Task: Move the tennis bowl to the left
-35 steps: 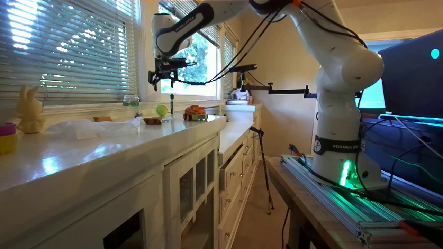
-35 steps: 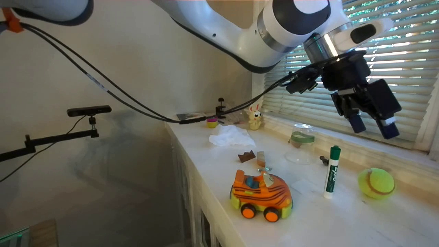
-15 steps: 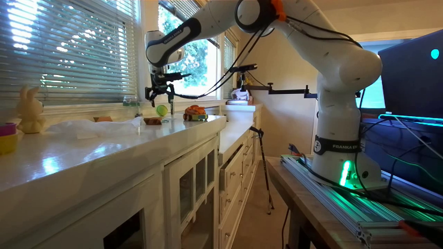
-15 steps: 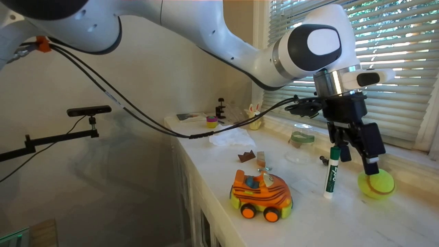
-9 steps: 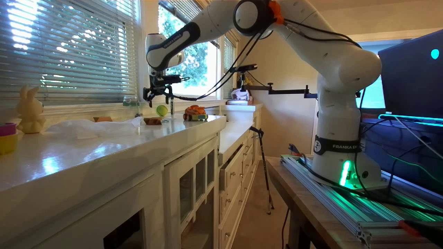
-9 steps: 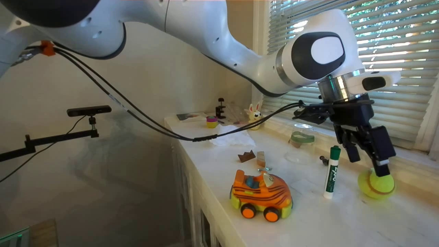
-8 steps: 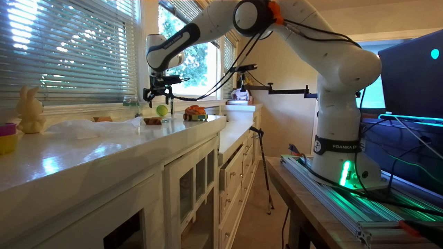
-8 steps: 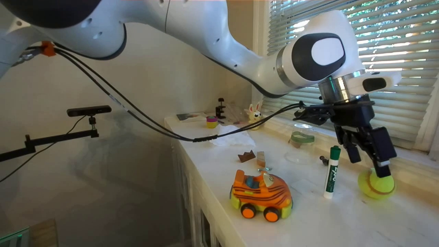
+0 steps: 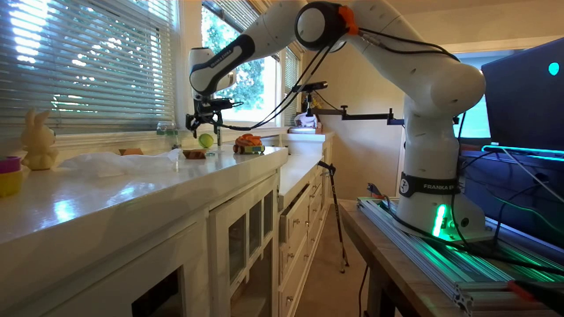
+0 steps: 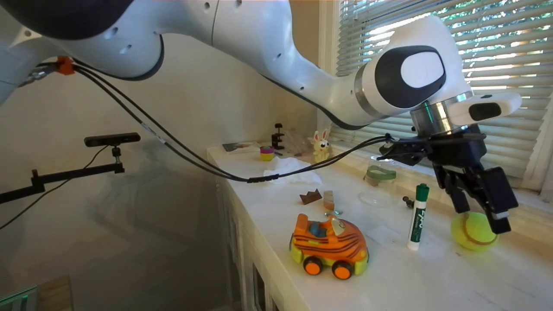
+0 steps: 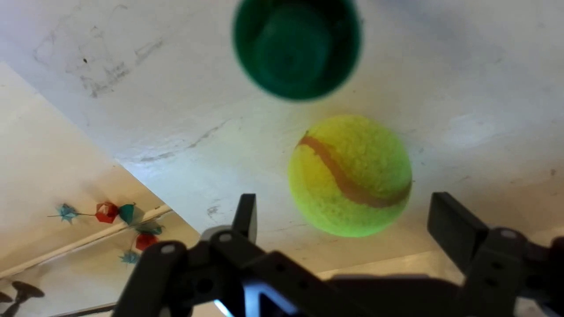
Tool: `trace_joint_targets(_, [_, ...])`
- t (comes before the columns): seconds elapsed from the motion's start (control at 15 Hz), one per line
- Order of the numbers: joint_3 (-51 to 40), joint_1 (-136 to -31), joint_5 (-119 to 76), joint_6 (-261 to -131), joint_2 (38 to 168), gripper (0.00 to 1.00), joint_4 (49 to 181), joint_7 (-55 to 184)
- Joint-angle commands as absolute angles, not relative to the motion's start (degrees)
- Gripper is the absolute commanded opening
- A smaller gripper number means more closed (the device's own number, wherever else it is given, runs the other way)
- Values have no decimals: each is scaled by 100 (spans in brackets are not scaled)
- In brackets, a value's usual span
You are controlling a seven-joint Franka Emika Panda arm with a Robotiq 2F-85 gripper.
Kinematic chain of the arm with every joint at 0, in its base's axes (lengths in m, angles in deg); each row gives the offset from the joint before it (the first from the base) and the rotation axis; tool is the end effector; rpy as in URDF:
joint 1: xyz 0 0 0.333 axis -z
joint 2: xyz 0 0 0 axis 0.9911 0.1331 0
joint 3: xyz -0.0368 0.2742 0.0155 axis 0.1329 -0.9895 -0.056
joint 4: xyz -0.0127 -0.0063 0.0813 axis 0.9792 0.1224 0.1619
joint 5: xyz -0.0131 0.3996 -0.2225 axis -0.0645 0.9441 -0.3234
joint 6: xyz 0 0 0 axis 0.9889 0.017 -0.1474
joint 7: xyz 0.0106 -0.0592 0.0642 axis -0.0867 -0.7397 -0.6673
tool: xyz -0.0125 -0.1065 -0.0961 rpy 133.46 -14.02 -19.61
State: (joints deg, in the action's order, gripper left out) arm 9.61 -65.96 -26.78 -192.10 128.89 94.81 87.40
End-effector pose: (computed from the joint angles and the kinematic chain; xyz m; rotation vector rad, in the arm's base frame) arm 0.6933 -0.4327 0.2833 2.4869 -1.2189 0.4086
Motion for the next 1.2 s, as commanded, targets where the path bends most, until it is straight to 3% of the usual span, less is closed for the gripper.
trace_joint_targets(0.0, [1034,-6604,-2705,-19115,13034,100,9198,8871])
trace_joint_targets(0.67, [1041,-6640,-2728,-18654,13013,97,9227,8805])
trace_joint_targets(0.73, [1036,-6639,-2723,-18614,13012,73,9227,8798])
trace_joint_targets(0.8, [1040,-6642,-2728,-18582,13013,72,9225,8803])
trace_joint_targets(1.0, [1024,-6635,-2709,-18512,13007,49,9232,8792])
trace_joint_targets(1.13, [1018,-6626,-2703,-18524,13006,40,9228,8778])
